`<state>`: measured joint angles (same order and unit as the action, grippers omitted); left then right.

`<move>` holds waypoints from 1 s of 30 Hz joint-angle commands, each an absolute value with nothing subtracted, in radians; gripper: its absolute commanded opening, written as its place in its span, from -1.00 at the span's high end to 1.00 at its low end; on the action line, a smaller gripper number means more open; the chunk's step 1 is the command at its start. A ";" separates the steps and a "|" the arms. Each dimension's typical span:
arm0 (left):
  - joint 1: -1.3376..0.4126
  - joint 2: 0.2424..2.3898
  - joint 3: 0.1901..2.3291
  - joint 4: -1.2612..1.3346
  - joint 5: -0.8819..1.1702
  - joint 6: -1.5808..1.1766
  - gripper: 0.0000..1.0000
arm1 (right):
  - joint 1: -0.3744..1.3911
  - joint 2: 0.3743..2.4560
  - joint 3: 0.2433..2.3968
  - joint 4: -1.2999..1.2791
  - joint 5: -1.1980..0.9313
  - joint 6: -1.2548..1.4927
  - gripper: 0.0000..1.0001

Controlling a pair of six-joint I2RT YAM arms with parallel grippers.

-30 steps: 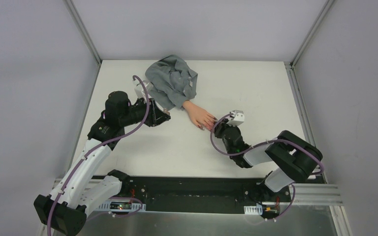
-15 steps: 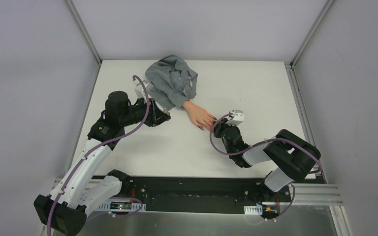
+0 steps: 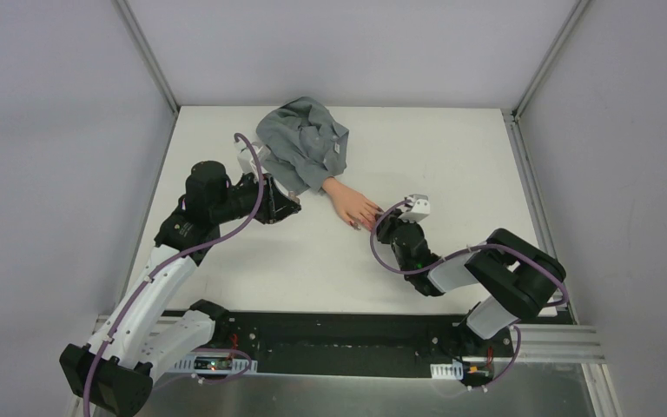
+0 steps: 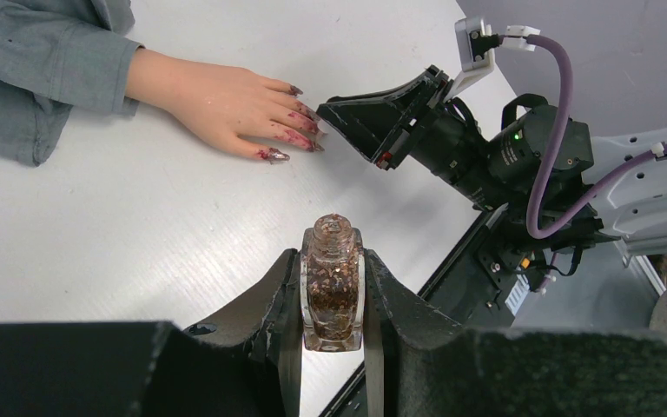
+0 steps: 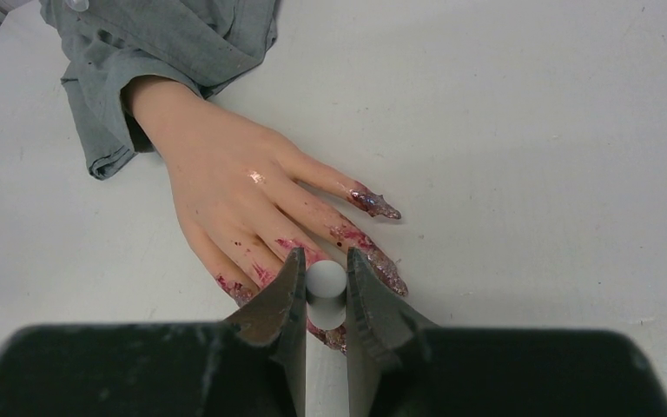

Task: Paint the nails
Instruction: Paint the nail polish on the nail.

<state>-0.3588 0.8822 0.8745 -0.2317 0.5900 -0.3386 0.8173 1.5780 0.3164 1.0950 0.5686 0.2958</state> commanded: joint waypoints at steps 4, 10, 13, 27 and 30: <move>-0.356 0.863 0.899 -0.215 0.590 -0.326 1.00 | 0.833 1.574 0.315 1.108 0.590 0.314 1.00; -0.357 0.862 0.899 -0.215 0.589 -0.325 1.00 | 0.845 1.570 0.309 1.095 0.608 0.314 1.00; -0.356 0.860 0.899 -0.214 0.590 -0.325 1.00 | 0.850 1.562 0.306 1.088 0.624 0.311 1.00; -0.356 0.857 0.899 -0.214 0.589 -0.325 1.00 | 0.850 1.558 0.296 1.072 0.652 0.305 1.00; -0.356 0.857 0.898 -0.215 0.589 -0.326 1.00 | 0.851 1.556 0.296 1.072 0.653 0.305 1.00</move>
